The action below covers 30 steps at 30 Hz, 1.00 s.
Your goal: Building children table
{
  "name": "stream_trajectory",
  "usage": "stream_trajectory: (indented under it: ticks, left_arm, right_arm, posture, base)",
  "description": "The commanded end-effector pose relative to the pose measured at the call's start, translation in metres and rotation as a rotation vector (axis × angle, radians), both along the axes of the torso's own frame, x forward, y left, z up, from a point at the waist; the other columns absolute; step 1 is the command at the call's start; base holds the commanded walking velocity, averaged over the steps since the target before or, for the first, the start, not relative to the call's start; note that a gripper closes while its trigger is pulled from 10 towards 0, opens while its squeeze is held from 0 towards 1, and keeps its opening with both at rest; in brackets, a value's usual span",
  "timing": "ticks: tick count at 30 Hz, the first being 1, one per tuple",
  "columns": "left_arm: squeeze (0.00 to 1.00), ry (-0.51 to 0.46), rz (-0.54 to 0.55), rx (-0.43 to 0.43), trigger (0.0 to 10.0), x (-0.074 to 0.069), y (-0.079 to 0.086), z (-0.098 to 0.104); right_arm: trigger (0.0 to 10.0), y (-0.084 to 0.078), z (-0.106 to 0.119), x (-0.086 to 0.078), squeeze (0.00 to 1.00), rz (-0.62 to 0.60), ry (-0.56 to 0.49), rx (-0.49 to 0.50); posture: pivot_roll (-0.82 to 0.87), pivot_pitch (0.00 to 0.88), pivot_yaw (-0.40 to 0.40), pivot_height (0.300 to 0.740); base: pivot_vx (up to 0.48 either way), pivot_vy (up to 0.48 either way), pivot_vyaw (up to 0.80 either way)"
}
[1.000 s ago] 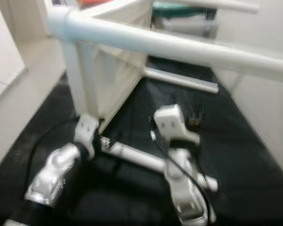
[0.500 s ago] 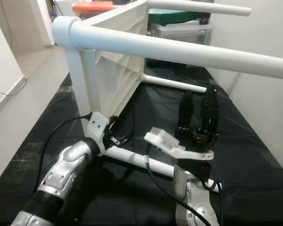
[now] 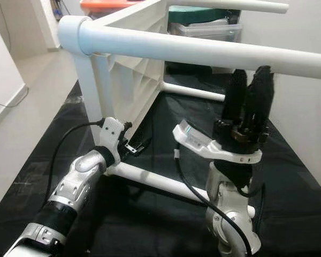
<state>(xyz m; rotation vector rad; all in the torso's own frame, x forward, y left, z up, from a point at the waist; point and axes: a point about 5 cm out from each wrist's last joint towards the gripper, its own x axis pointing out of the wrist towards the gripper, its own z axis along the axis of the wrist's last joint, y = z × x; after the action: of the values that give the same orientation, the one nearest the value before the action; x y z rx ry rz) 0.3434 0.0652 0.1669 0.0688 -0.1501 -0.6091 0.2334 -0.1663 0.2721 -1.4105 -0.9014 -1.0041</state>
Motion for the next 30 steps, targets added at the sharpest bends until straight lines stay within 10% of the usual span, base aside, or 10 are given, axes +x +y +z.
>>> stream_trajectory:
  ticks: [1, 3, 4, 7, 9, 11, 21, 22, 25, 30]
  left_arm:
    - [0.00, 0.003, 0.008, 0.003, 10.0, 0.001, 0.002, -0.002]
    - [0.00, 0.000, 0.009, 0.001, 10.0, 0.002, 0.001, -0.003]
    - [0.00, -0.001, 0.010, -0.001, 10.0, 0.003, 0.000, -0.003]
    - [0.00, -0.002, 0.010, -0.002, 10.0, 0.003, 0.000, -0.004]
    - [0.00, -0.003, 0.011, -0.002, 10.0, 0.003, 0.001, -0.004]
    - [0.00, -0.002, 0.013, -0.003, 10.0, 0.003, 0.001, -0.005]
    - [0.00, 0.014, 0.105, -0.007, 10.0, 0.007, 0.009, -0.011]
    - [0.00, 0.031, 0.143, -0.011, 10.0, 0.009, 0.013, -0.014]
    - [0.00, 0.043, 0.184, 0.001, 10.0, 0.012, 0.016, -0.016]
    - [0.00, 0.066, 0.253, 0.036, 10.0, 0.016, 0.022, -0.022]
  right_arm:
    - [10.0, -0.001, 0.007, -0.002, 0.00, -0.018, -0.042, -0.003]
    - [10.0, -0.003, 0.008, 0.007, 0.00, -0.044, -0.037, -0.020]
    - [10.0, -0.004, 0.008, 0.013, 0.76, -0.042, -0.014, -0.016]
    - [10.0, -0.005, 0.009, 0.018, 1.00, -0.044, -0.005, -0.015]
    - [10.0, -0.006, 0.009, 0.021, 1.00, -0.049, -0.006, -0.014]
    - [10.0, -0.006, 0.011, 0.026, 0.00, -0.062, -0.021, -0.020]
    - [10.0, -0.014, 0.020, 0.039, 0.00, -0.105, -0.039, -0.024]
    - [3.7, -0.015, 0.024, 0.042, 0.00, -0.106, -0.048, -0.026]
    - [0.0, -0.016, 0.027, 0.043, 0.00, -0.103, -0.049, -0.029]
    - [0.0, -0.017, 0.030, 0.046, 0.00, -0.087, -0.036, -0.028]
  posture:
    - [0.05, 0.000, 0.020, 0.740]
    - [0.06, 0.000, 0.015, 0.740]
    - [0.06, 0.000, 0.012, 0.740]
    - [0.06, 0.000, 0.012, 0.740]
    - [0.06, 0.000, 0.009, 0.740]
    - [0.06, 0.000, 0.009, 0.740]
    - [0.06, 0.000, 0.004, 0.740]
    - [0.06, 0.000, 0.004, 0.740]
    - [0.06, 0.000, 0.001, 0.740]
    - [0.06, 0.000, 0.001, 0.740]
  base:
    - [0.000, 0.000, 0.00]
    - [0.000, 0.000, 0.00]
    - [0.000, 0.000, 0.00]
    - [0.000, 0.000, 0.00]
    - [0.000, 0.000, 0.00]
    - [0.000, 0.000, 0.00]
    - [0.000, 0.000, 0.00]
    - [0.000, 0.000, 0.00]
    - [0.000, 0.000, 0.00]
    - [0.000, 0.000, 0.00]
